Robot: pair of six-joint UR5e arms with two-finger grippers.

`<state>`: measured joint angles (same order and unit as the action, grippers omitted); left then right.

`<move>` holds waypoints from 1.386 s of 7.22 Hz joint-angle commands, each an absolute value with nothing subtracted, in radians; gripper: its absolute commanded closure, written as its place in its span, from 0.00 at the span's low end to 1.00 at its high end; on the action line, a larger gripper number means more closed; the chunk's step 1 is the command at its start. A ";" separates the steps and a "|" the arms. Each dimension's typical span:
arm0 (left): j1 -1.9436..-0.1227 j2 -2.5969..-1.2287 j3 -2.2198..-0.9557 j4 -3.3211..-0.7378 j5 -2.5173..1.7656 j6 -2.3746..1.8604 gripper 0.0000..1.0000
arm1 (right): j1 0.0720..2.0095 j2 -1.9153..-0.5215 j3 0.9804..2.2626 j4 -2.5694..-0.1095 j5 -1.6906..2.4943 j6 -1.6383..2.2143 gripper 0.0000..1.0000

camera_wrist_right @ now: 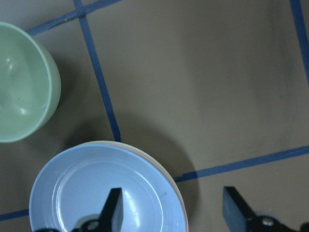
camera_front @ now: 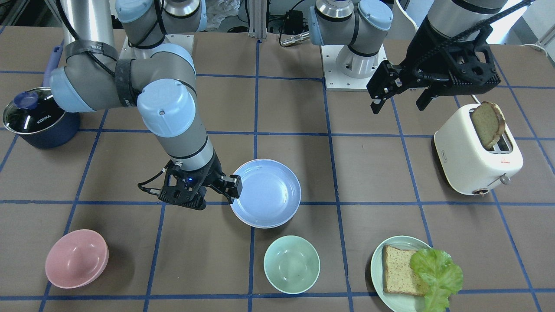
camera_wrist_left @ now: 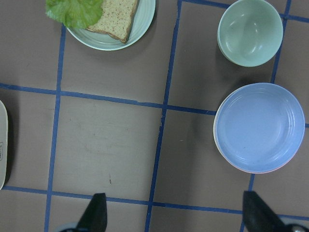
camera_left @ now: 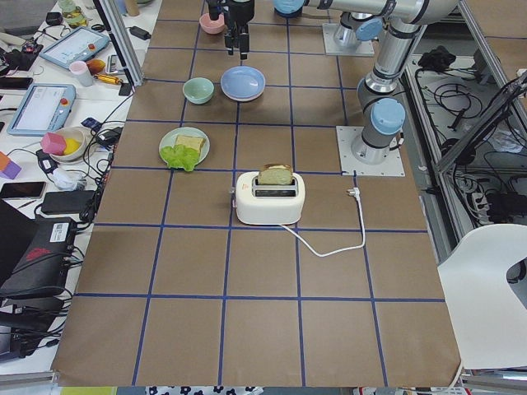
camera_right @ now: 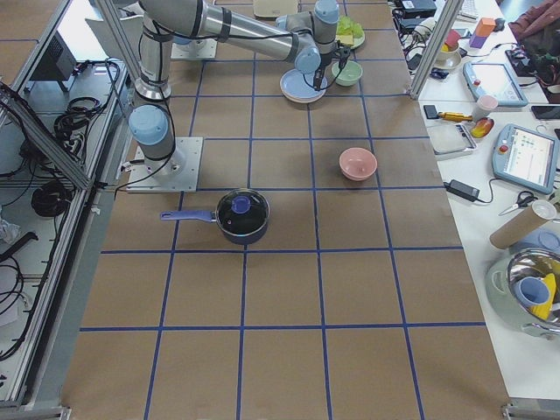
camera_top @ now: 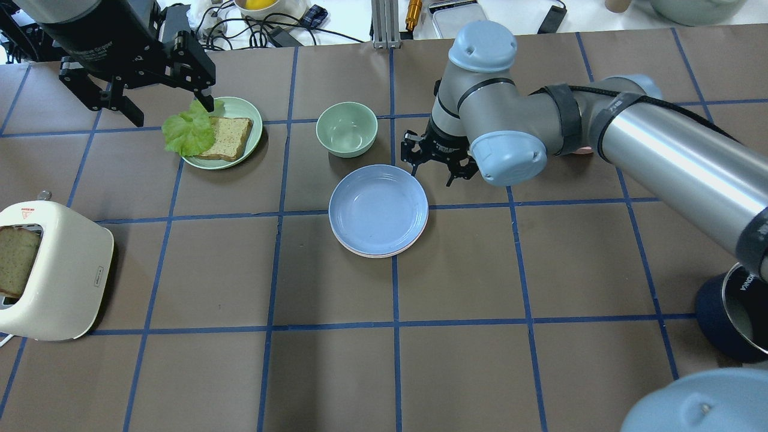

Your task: Stack three plates with pink and blue

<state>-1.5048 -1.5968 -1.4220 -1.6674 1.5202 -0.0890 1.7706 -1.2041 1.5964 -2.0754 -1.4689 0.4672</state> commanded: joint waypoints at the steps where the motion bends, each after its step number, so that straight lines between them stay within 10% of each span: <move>1: -1.503 -1.594 -1.422 -1.667 1.520 -0.089 0.00 | 1.767 -1.245 1.546 -2.020 -1.589 0.347 0.16; 10: -1.503 -1.591 -1.424 -1.669 1.520 -0.089 0.00 | 1.683 -1.494 1.551 -1.681 -1.609 0.163 0.09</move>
